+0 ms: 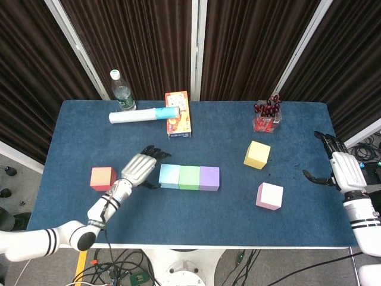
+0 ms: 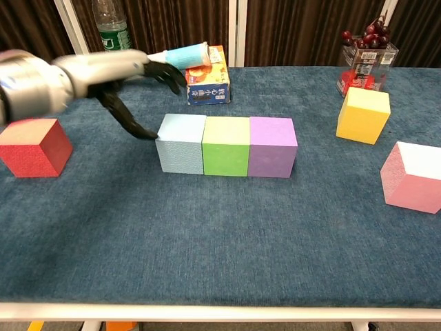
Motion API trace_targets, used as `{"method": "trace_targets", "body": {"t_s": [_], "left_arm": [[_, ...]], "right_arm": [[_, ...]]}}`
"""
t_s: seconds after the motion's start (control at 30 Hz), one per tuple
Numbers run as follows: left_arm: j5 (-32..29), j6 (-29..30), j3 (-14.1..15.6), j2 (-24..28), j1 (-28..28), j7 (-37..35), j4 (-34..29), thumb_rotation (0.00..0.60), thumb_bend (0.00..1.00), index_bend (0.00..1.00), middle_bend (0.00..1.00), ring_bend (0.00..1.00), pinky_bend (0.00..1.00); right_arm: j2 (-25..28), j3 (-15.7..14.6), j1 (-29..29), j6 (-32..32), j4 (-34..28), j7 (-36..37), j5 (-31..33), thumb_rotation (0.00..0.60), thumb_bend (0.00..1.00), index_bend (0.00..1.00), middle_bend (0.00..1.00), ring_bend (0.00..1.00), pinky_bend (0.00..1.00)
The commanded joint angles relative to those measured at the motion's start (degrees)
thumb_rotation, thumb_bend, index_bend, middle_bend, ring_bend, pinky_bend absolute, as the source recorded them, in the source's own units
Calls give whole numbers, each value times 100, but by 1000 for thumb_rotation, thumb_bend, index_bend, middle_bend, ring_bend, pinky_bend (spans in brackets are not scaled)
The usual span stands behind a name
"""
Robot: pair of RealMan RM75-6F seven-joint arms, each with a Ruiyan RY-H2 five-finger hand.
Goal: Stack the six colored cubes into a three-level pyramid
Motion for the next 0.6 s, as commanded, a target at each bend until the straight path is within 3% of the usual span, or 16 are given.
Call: {"method": "trace_targets", "body": {"t_s": [0.03,0.33,0.6], "left_arm": [[125,53,81,686,206,-93,-334,600,176,172,164,71,57],[-6,101,554,1664,670,86,-562,600,113,202,165,71,57],[255,-129,865,1570,839,-178,-260,600,91,202,165,71,55]], "right_arm": [[0,-3,-26,35,12,23,-15,600,156,0,107,0,0],[57,-25,-89,127,-23,46,-103,600,157,0,106,0,0],[49,-25,-79,136,-93,-25,-126,600,157,0,106,0,0]]}}
